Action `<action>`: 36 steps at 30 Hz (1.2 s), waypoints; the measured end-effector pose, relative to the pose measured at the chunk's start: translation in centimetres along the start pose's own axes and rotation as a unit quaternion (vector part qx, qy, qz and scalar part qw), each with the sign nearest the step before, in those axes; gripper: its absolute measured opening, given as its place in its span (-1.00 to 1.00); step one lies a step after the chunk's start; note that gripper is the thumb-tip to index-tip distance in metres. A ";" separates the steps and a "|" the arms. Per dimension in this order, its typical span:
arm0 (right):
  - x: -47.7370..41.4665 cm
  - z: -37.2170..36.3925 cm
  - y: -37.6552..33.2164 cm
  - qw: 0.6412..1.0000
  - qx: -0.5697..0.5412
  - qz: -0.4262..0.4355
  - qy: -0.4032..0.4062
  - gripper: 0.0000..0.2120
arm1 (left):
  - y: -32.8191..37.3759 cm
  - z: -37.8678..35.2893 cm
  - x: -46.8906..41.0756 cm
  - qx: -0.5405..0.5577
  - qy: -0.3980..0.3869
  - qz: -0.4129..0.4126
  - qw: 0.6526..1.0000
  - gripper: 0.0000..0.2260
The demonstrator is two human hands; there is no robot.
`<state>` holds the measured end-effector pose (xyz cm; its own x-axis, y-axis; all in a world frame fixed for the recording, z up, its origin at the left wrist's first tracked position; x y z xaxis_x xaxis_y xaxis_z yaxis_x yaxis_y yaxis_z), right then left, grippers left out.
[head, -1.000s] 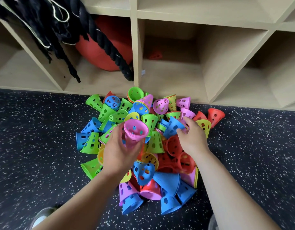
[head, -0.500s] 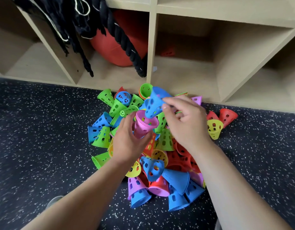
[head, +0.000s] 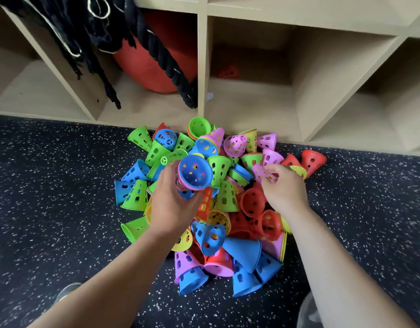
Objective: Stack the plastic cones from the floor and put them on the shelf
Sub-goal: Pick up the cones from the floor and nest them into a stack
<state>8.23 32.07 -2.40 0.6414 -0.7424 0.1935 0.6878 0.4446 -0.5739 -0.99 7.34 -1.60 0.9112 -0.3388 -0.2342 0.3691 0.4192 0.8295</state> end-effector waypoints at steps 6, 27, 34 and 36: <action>-1.0 -2.4 -1.9 0.995 0.078 0.049 -0.033 -0.62 | -0.8 -0.4 -0.4 -0.003 -0.002 0.039 0.999 -0.46; -0.5 -4.4 -1.4 0.994 0.082 0.040 -0.062 -0.91 | -2.2 0.4 -0.5 -0.036 -0.004 0.087 0.996 -0.47; 0.4 -1.1 -1.8 0.998 -0.031 0.038 0.025 -0.97 | -1.0 1.4 0.3 -0.025 0.001 0.081 0.996 -0.44; 0.7 -0.3 -1.7 0.997 -0.046 0.034 0.042 -0.97 | -0.7 1.7 0.7 -0.021 0.000 0.073 0.997 -0.48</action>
<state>7.36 30.64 -1.55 0.6527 -0.7527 0.0861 0.6061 0.4507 -0.6554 -0.90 5.36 -1.50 0.9559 -0.2714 -0.1121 0.2393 0.4986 0.8332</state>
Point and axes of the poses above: each hand's wrist, its own x-axis away from the middle knuckle, its own z-axis out of the back of the hand, y = z × x, the point moved 5 cm from there along -x, towards the middle knuckle, and after that the axes turned 5 degrees about -z, right-handed, at the moved point
